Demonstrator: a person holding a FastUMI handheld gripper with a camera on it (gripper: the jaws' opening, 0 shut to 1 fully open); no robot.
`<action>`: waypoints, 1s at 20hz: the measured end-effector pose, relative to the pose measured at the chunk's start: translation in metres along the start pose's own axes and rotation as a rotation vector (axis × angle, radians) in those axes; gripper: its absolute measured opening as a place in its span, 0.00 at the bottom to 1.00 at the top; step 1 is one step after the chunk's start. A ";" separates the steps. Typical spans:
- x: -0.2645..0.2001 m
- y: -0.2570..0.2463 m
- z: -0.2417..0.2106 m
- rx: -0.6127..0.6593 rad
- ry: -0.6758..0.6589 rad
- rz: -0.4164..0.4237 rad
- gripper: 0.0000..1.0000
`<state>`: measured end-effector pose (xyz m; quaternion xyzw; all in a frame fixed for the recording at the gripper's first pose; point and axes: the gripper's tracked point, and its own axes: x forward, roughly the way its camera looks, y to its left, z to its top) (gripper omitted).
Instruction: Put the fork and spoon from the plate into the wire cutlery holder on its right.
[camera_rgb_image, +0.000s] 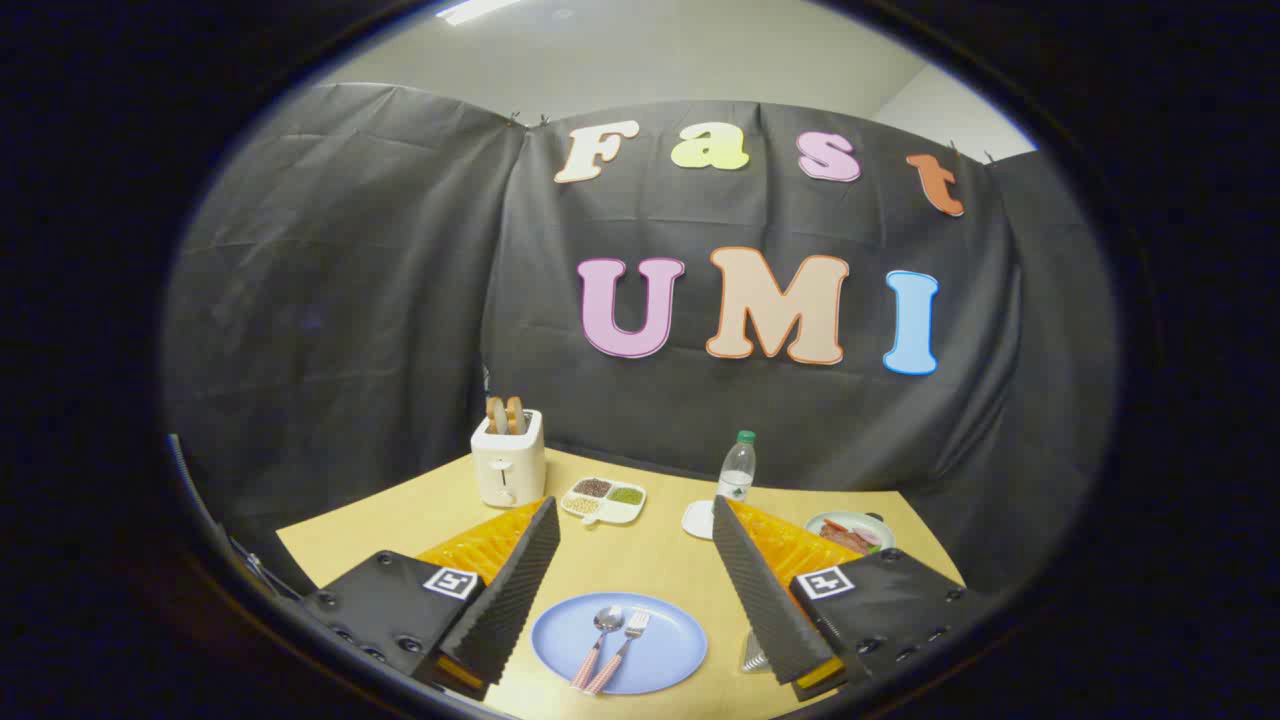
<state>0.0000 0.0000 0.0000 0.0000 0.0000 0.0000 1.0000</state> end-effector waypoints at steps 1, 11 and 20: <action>-0.001 0.000 0.000 -0.002 -0.002 -0.002 0.99; -0.013 0.006 -0.005 -0.030 -0.003 -0.009 0.99; -0.016 0.004 -0.028 -0.062 0.051 -0.086 0.99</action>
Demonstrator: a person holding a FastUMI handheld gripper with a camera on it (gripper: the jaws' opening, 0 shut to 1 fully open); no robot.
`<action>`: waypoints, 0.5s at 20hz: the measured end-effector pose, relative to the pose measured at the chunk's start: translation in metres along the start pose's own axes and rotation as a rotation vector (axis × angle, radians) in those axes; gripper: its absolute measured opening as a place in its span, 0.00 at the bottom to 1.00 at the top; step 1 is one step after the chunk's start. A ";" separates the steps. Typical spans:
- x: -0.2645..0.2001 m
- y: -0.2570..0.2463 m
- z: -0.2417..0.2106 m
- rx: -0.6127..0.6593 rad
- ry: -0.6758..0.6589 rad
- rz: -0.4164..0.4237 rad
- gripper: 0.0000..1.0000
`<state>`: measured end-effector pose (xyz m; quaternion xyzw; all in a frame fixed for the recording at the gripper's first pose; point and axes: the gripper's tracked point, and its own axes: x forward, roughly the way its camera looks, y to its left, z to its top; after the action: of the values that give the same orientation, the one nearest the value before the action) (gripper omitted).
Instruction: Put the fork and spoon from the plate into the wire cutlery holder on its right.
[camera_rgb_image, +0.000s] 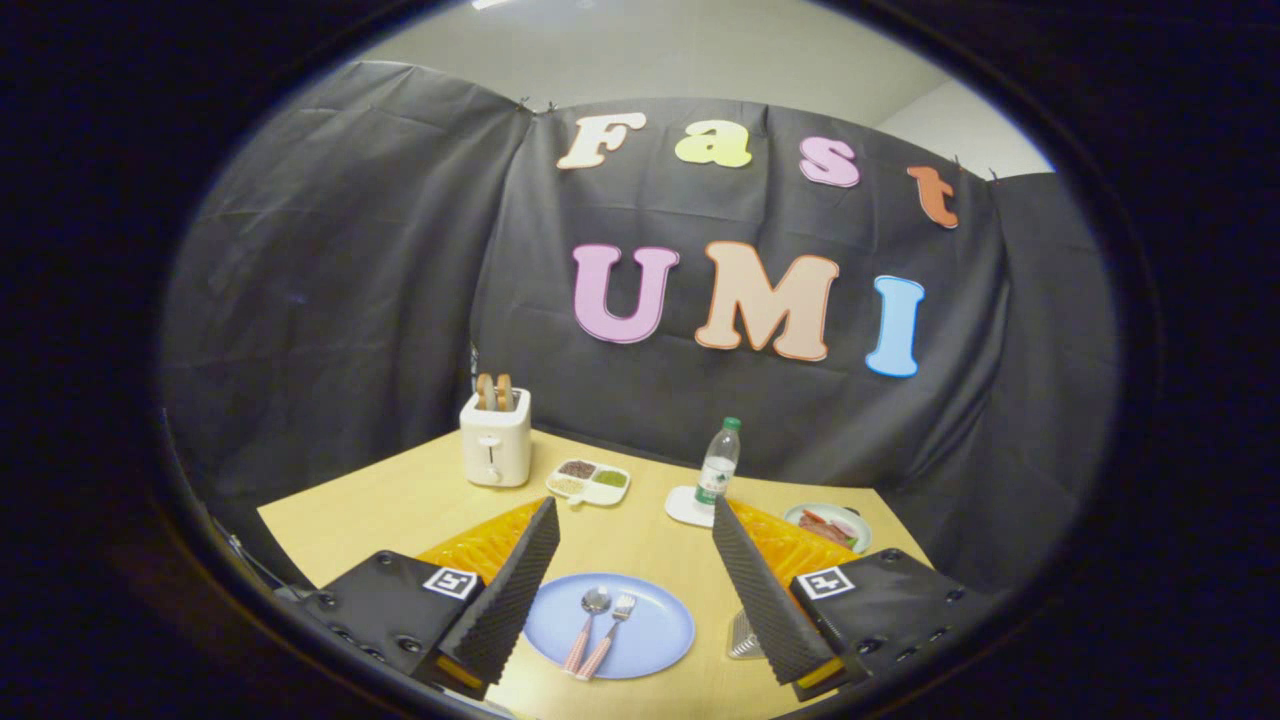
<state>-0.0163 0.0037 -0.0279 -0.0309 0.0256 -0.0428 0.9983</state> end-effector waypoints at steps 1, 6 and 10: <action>0.002 -0.001 -0.006 0.007 0.019 -0.020 0.99; 0.017 -0.002 -0.052 0.059 0.172 -0.118 0.99; 0.028 -0.001 -0.104 0.065 0.304 -0.168 0.99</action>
<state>0.0064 -0.0059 -0.1329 0.0059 0.1720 -0.1308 0.9764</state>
